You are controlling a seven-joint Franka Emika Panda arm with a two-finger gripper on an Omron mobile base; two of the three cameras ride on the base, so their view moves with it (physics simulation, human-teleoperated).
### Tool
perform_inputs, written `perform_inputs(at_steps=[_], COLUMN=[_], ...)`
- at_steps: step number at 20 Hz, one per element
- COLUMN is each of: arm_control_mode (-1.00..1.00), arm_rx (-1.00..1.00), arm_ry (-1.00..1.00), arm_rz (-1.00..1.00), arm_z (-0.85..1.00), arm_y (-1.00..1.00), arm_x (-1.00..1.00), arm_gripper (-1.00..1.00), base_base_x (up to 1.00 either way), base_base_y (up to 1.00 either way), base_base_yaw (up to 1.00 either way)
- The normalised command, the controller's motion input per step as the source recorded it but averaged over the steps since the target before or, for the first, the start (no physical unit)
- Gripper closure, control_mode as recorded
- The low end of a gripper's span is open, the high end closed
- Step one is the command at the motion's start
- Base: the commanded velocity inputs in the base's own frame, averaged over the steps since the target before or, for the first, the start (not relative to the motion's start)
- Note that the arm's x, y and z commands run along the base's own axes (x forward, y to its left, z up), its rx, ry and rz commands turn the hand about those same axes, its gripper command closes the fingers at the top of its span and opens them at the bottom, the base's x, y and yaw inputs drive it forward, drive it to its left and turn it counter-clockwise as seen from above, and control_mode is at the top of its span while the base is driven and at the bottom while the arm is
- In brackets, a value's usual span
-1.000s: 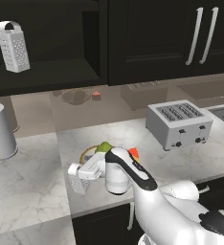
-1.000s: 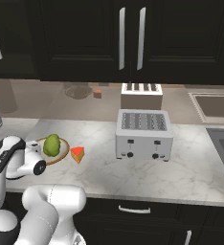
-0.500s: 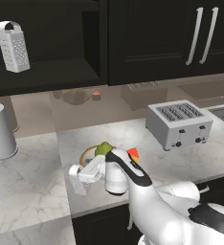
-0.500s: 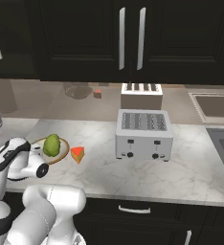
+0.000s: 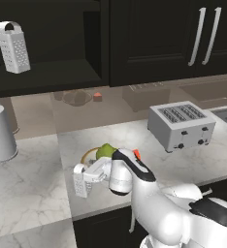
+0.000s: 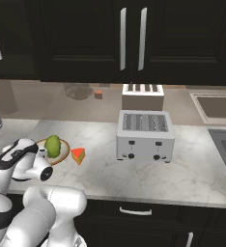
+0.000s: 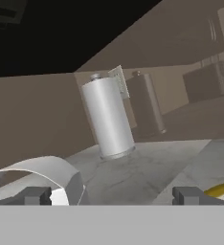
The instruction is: Pick the cheese from the fridge and the cheese grater from the cabinet and place them next to the salad bowl.
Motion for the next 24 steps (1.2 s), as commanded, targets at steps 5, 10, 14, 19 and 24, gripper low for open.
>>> perform_inputs(at_steps=[5, 10, 14, 19, 24], arm_control_mode=[-1.00, -1.00, -1.00, -1.00, -1.00], arm_rx=[0.02, 0.00, 0.00, 0.00, -0.06], arm_ry=[0.00, 0.00, 0.00, -0.01, -0.01], arm_rz=[0.00, 0.02, 0.00, 0.03, 0.14], arm_z=[-0.19, -0.25, 0.00, 0.00, -0.10], arm_y=[-0.23, -0.17, 0.00, 0.00, -0.01], arm_x=[-0.01, -0.07, 0.00, 0.00, 0.00], arm_gripper=[-1.00, -1.00, -1.00, -1.00, -1.00], base_base_x=[0.00, 0.00, 0.00, 0.00, 0.00], base_base_y=[0.00, 0.00, 0.00, 0.00, 0.00], base_base_yaw=[0.00, 0.00, 0.00, 0.00, 0.00])
